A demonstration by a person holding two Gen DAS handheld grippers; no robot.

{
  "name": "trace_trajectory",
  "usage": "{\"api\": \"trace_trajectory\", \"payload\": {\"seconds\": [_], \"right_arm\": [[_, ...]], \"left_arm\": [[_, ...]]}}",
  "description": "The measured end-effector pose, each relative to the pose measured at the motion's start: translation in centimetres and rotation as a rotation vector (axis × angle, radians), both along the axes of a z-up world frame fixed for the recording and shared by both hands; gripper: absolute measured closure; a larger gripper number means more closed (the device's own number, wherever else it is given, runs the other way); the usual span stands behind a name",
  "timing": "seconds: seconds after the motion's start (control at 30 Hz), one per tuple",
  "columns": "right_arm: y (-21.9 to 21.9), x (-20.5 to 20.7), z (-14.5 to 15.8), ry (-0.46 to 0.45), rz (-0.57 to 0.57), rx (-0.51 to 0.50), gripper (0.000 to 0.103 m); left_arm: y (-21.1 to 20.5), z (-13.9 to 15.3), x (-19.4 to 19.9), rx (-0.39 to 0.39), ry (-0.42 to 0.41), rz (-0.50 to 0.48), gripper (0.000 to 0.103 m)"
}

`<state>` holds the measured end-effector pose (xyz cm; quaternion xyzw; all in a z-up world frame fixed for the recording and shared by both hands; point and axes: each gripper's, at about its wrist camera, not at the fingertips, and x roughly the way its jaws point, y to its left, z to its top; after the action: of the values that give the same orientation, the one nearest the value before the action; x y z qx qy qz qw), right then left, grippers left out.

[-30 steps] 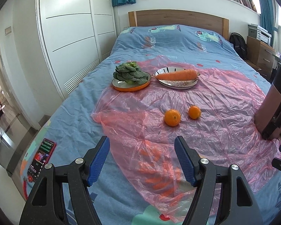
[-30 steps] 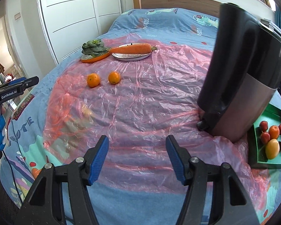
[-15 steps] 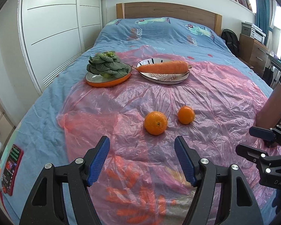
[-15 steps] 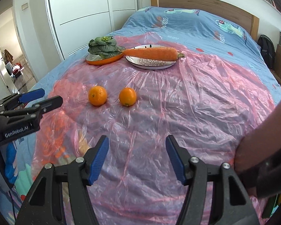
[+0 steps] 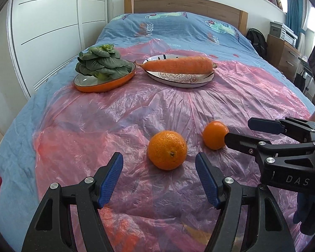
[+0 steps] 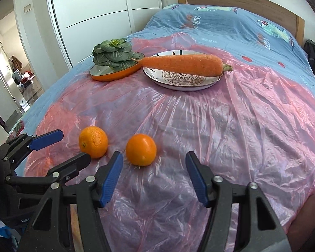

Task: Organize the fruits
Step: 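Withdraw both tools from the tray toward the last two oranges, then grasp an orange with the left tool while the right tool grasps the other orange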

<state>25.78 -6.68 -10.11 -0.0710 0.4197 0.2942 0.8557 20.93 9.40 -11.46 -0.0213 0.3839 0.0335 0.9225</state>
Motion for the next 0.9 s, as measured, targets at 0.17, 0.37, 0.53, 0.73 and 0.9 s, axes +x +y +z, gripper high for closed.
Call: {"api": "trace_trajectory", "payload": {"seconds": [0.17,0.37,0.53,0.73,0.9], "right_arm": [[1.0,1.2,-1.2,0.025,0.039,-0.001,0.033],[2.2,2.0,-2.6,0.063,0.064,-0.001,0.064],[2.7,2.1,-3.1,0.068,0.072,-0.01,0.089],[2.7,2.1,-3.2,0.063,0.061,-0.001,0.089],[2.9,1.9,-3.2,0.056,0.051,-0.015,0.089]], "left_arm": [[-0.2,-0.9,0.7,0.007,0.008,-0.008,0.038],[-0.2,-1.9,1.6,0.001,0.027,-0.015,0.04],[-0.6,-2.4,2.2,0.001,0.046,-0.035,0.063],[-0.6,-2.7,2.7,-0.001,0.054,-0.051,0.065],[-0.7,-2.9,2.8,0.005,0.055,-0.053,0.065]]}}
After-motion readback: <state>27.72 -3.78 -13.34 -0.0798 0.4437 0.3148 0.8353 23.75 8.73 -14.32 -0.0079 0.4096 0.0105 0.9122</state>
